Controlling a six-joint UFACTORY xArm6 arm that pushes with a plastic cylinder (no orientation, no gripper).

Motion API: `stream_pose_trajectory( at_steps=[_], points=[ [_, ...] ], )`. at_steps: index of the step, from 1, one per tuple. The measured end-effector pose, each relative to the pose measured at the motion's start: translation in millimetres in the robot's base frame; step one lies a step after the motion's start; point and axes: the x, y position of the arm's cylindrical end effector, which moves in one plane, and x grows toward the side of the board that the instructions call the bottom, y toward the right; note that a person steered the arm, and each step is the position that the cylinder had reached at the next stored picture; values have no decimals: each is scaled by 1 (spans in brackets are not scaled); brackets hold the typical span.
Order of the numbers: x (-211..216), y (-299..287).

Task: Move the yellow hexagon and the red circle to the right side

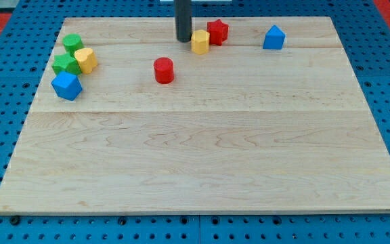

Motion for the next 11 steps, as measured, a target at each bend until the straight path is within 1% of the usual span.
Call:
stream_pose_trajectory(
  at_steps=[1, 2, 3, 4, 5, 6, 7, 8, 9, 10, 11],
  points=[
    [-21, 17],
    [8, 34],
    [17, 22],
    [22, -13],
    [32, 5],
    [21, 8],
    [36, -46],
    [69, -70],
    [82, -83],
    [115, -79],
    [145, -62]
  ],
)
